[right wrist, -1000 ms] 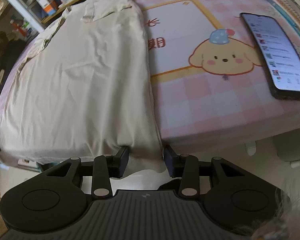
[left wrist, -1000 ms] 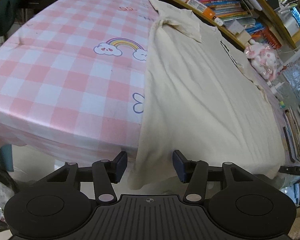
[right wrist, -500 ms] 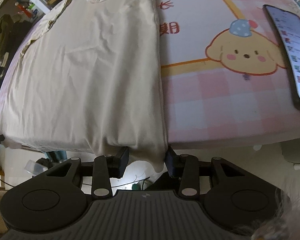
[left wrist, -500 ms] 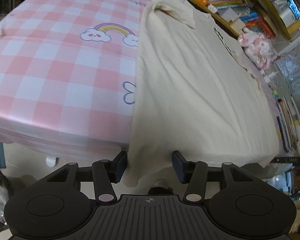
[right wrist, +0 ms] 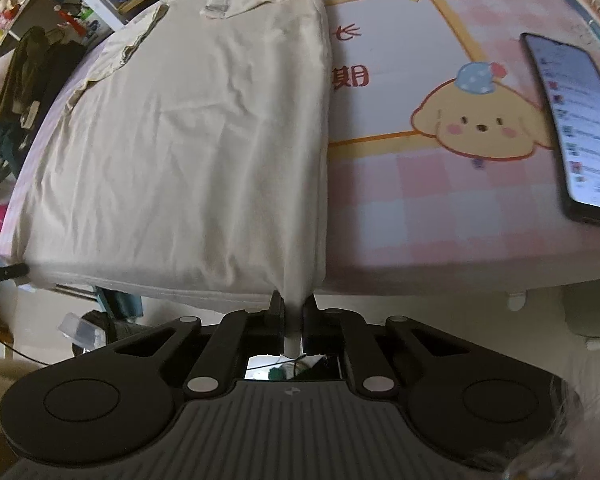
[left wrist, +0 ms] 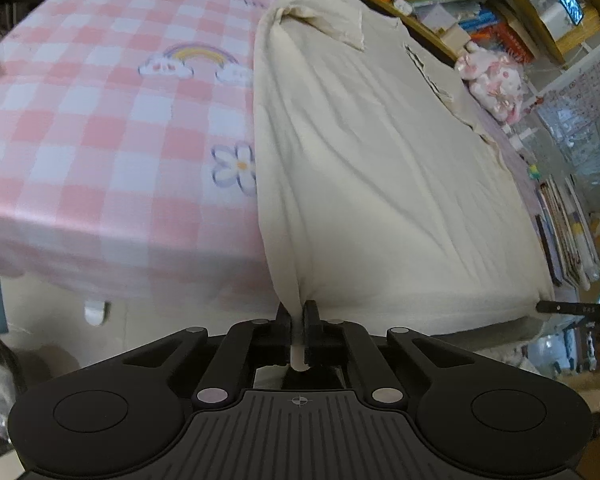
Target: Fold clothes
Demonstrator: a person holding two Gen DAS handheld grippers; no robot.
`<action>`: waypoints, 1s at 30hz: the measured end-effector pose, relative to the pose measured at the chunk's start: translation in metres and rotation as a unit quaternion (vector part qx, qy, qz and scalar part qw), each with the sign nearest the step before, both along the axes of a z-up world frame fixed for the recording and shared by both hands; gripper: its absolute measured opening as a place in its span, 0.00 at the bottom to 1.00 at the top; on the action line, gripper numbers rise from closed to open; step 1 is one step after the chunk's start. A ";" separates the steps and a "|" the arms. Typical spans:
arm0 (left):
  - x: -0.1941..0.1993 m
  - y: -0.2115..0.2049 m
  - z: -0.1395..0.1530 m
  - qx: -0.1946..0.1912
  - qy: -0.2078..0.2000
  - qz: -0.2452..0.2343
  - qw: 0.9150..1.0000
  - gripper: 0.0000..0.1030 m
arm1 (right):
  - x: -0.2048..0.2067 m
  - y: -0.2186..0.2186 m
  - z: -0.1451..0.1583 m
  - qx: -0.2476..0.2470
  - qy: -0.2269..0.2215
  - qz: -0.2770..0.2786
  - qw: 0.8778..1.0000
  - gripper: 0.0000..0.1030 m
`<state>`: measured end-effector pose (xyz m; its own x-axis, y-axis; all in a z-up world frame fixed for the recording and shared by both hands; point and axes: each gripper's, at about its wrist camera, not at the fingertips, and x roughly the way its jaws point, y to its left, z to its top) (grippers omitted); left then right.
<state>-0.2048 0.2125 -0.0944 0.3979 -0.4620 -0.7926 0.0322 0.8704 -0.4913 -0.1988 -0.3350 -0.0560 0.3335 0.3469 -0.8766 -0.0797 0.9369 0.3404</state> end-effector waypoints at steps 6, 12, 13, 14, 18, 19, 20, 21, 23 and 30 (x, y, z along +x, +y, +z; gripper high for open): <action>-0.032 -0.006 -0.015 -0.019 0.048 -0.020 0.998 0.04 | -0.027 -0.005 0.005 -0.015 0.029 0.008 0.999 0.07; -0.052 -0.010 -0.031 -0.043 0.086 -0.036 0.995 0.04 | -0.063 -0.022 -0.013 -0.010 0.091 -0.010 0.996 0.07; -0.049 -0.009 -0.023 -0.055 0.071 -0.037 0.995 0.04 | -0.066 -0.024 -0.013 -0.005 0.094 -0.015 0.995 0.07; -0.046 -0.008 -0.015 -0.067 0.056 -0.038 0.995 0.04 | -0.068 -0.025 -0.012 0.002 0.096 -0.019 0.995 0.07; -0.022 0.004 0.032 -0.114 -0.044 -0.020 0.992 0.04 | -0.055 -0.042 0.027 0.075 0.022 -0.057 0.995 0.07; -0.014 0.009 0.044 -0.125 -0.073 -0.009 0.989 0.04 | -0.051 -0.046 0.037 0.094 0.001 -0.066 0.993 0.07; -0.005 0.013 0.055 -0.135 -0.102 0.003 0.986 0.04 | -0.047 -0.050 0.047 0.113 -0.019 -0.076 0.991 0.07; 0.003 0.018 0.067 -0.145 -0.131 0.014 0.981 0.04 | -0.041 -0.055 0.059 0.128 -0.045 -0.086 0.987 0.07; 0.022 0.026 0.080 -0.173 -0.177 0.058 0.967 0.04 | -0.026 -0.062 0.080 0.160 -0.105 -0.109 0.975 0.07; 0.104 0.017 0.099 -0.193 -0.227 0.155 0.942 0.04 | 0.058 -0.062 0.112 0.237 -0.247 -0.161 0.926 0.07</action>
<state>-0.1005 0.2295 0.0049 0.8178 -0.4876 -0.3057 0.0891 0.6320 -0.7698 -0.1412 -0.3974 0.0556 0.8065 0.4664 -0.3635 -0.0783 0.6936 0.7161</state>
